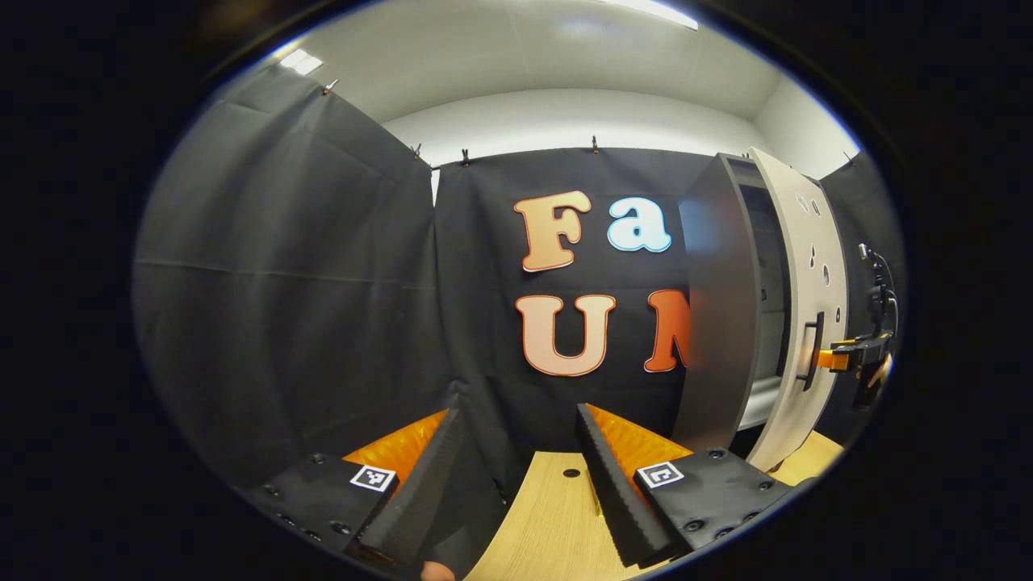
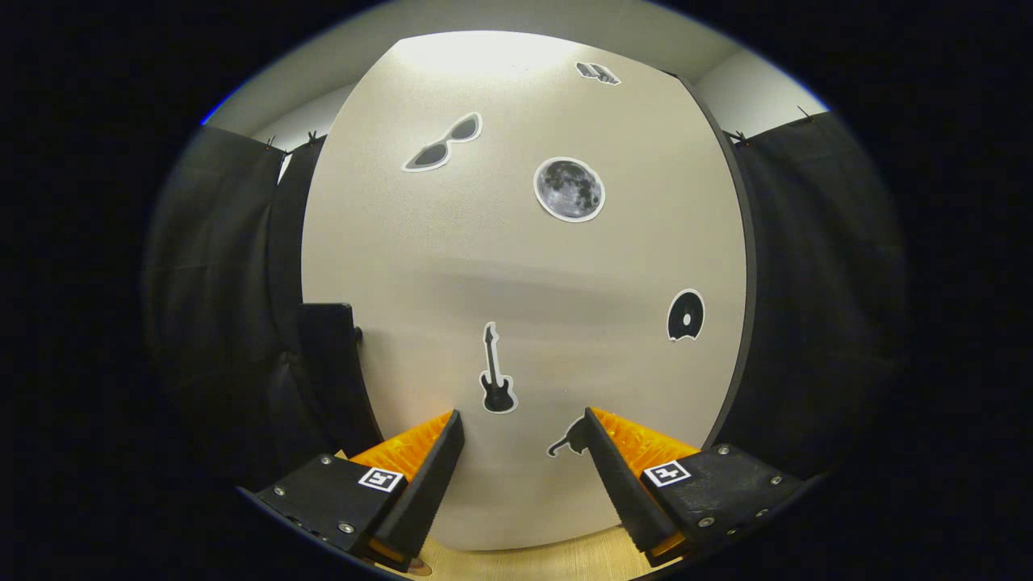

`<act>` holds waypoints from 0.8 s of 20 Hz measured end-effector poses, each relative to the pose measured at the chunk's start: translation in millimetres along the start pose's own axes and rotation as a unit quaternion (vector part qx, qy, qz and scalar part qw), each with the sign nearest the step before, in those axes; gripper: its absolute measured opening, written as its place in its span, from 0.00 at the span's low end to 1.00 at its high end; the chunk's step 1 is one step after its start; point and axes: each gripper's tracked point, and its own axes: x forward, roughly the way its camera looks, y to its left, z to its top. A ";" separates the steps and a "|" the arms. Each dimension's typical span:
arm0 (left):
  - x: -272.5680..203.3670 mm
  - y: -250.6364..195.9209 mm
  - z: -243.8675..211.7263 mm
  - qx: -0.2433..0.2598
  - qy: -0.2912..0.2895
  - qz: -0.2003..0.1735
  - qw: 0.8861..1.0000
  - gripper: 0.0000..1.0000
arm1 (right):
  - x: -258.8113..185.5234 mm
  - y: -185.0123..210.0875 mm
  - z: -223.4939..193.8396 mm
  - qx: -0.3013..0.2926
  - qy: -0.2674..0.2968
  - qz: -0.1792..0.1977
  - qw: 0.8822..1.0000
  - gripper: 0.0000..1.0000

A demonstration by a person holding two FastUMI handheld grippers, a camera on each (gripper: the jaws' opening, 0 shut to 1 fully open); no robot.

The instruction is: Open the cabinet door with the right hand, grasp the bottle in the cabinet with the left hand and place it on the coaster, then close the cabinet door with the right hand.

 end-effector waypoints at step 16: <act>0.8 5.7 12.4 0.011 -0.004 0.012 1.000 0.94 | 4.3 1.4 2.2 -0.027 0.009 -0.013 1.000 0.93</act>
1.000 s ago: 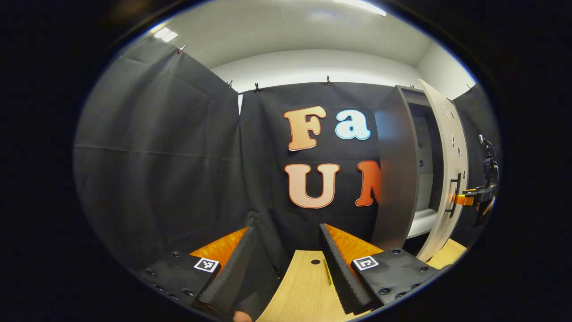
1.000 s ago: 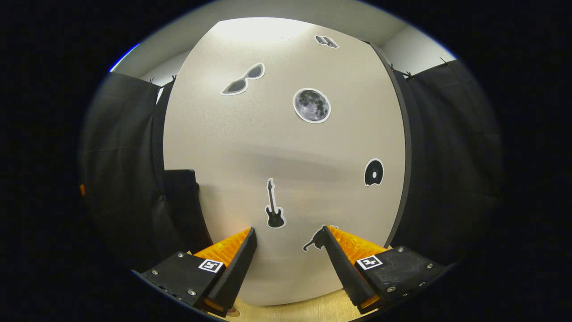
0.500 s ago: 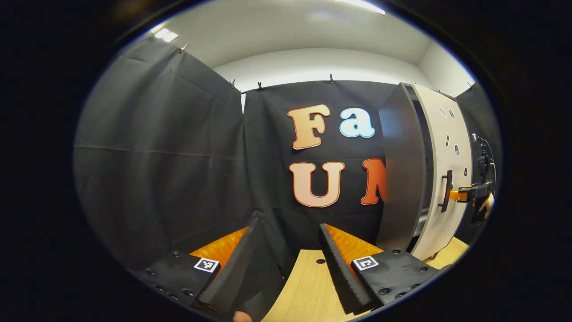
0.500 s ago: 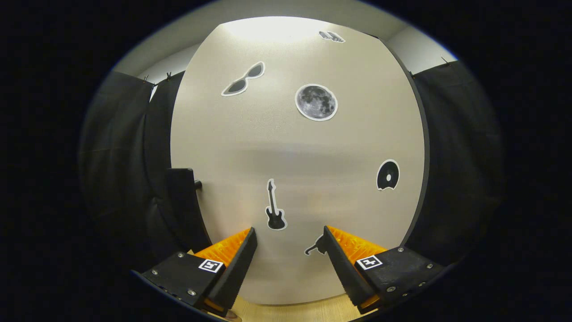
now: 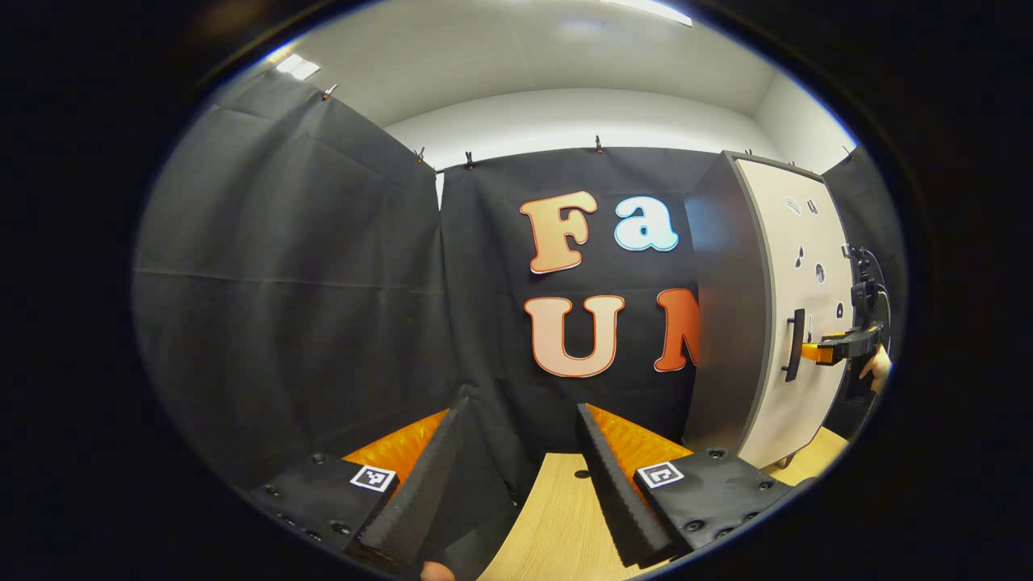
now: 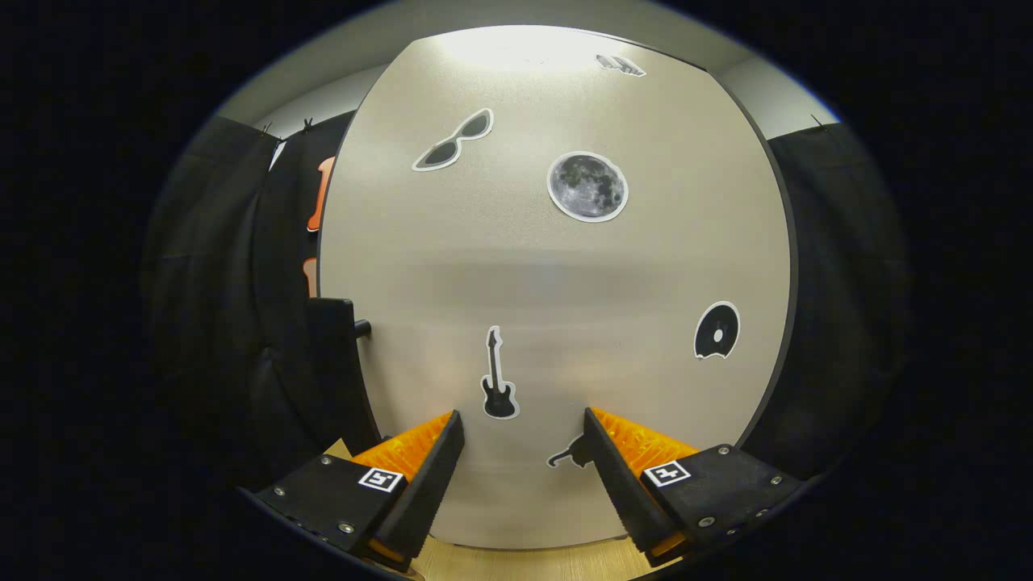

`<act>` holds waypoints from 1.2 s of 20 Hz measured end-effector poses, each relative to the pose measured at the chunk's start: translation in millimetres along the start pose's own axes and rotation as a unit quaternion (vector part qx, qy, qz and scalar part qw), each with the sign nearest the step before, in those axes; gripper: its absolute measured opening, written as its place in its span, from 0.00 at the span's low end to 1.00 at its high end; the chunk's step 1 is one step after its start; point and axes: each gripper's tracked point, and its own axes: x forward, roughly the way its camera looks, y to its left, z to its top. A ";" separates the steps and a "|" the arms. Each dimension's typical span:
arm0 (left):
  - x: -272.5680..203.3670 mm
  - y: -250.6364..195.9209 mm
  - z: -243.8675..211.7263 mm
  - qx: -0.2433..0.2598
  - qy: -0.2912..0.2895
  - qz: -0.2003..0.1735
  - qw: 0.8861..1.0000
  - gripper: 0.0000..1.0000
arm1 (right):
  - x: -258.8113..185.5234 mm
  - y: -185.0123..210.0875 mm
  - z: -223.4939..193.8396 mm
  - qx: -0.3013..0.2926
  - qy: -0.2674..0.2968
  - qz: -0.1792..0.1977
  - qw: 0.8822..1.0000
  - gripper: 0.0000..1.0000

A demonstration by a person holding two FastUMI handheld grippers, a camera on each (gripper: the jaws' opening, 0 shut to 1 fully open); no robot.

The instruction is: Open the cabinet door with the right hand, grasp the bottle in the cabinet with the left hand and place it on the coaster, then close the cabinet door with the right hand.

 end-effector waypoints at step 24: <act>22.1 -48.7 93.6 0.002 -0.054 -0.048 0.997 0.93 | -219.2 -125.3 99.7 -0.034 -0.040 -0.076 0.996 0.94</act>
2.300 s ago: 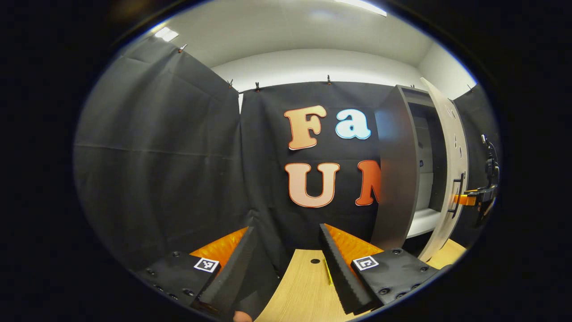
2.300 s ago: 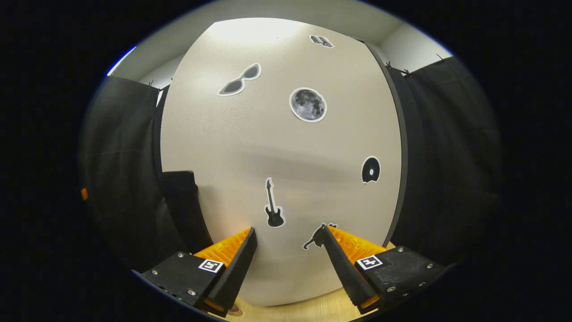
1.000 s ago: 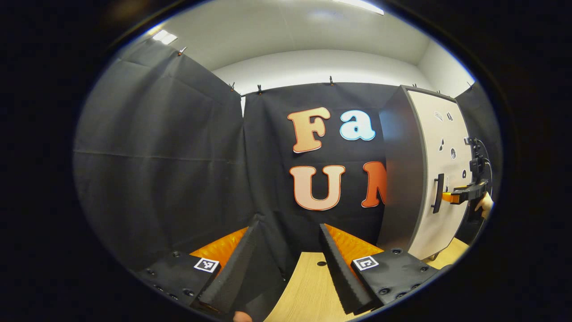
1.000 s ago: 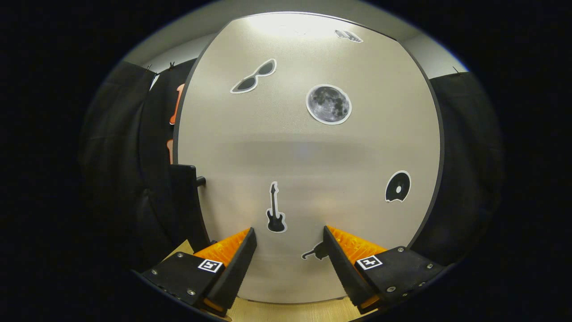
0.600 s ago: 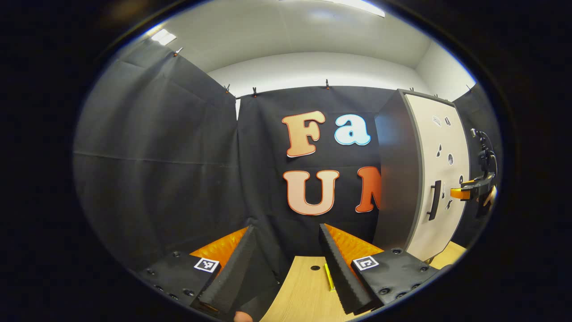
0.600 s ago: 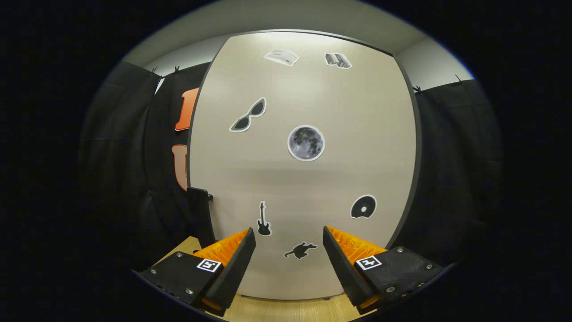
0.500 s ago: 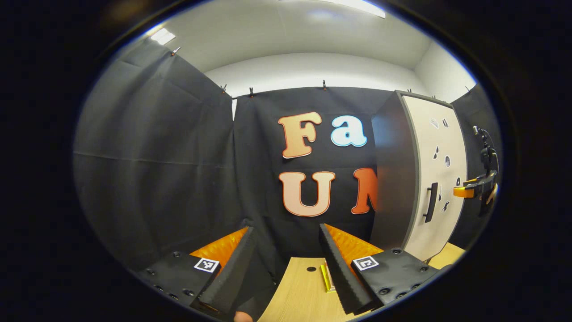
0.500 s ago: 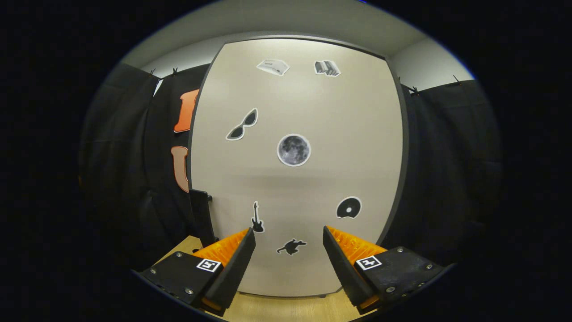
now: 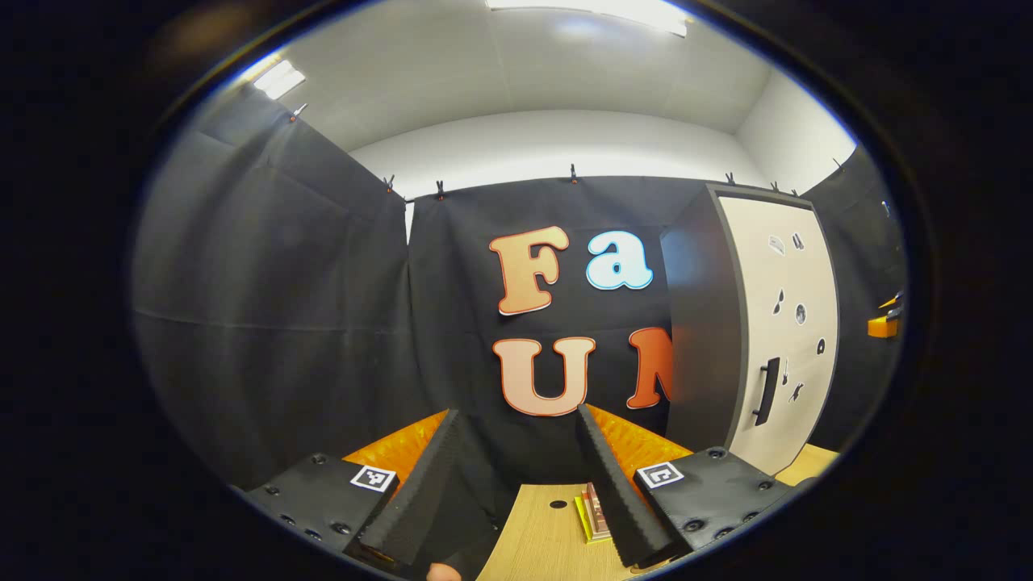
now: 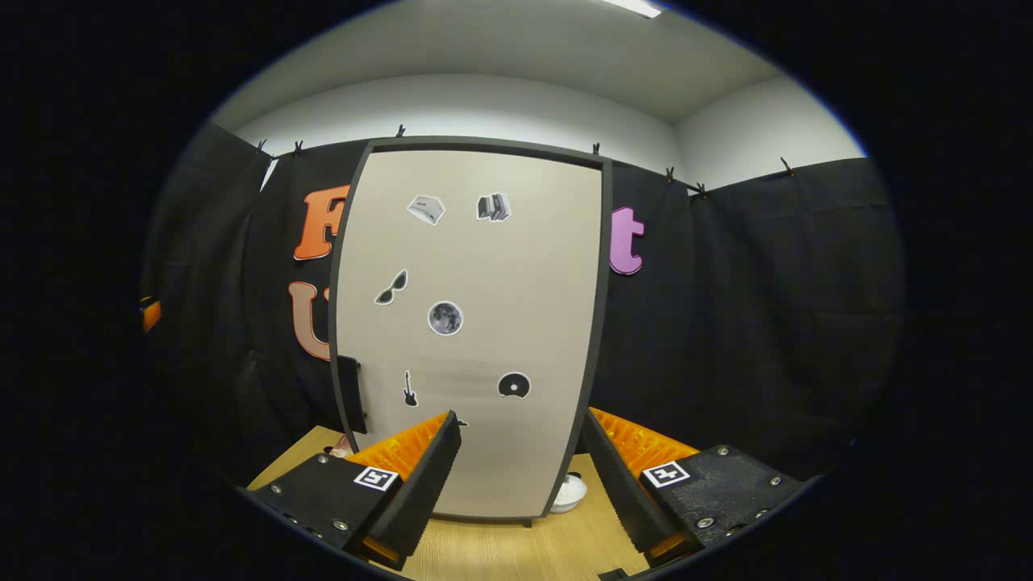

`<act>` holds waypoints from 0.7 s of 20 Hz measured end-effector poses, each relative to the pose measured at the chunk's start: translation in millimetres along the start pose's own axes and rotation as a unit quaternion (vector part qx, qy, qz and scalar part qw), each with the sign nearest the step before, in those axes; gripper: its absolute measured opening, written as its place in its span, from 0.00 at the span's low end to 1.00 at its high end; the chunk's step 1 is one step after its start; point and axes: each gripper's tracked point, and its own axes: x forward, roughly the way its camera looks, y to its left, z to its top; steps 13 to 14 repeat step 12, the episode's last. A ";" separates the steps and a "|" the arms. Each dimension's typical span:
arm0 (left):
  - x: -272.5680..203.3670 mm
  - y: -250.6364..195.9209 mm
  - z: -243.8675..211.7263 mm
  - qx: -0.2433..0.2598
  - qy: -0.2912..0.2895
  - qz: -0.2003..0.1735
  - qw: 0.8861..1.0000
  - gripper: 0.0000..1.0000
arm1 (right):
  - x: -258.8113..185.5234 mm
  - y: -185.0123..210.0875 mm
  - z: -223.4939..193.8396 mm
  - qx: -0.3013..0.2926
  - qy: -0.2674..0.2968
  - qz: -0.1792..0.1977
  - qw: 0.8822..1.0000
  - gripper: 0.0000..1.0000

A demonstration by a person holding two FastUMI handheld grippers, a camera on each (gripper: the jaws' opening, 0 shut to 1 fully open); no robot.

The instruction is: Open the cabinet door with the right hand, grasp the bottle in the cabinet with the left hand and place it on the coaster, then close the cabinet door with the right hand.

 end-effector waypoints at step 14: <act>-21.9 -14.3 29.9 0.003 -0.029 -0.031 0.999 0.93 | -85.7 -43.1 28.3 0.007 -0.042 -0.060 0.997 0.95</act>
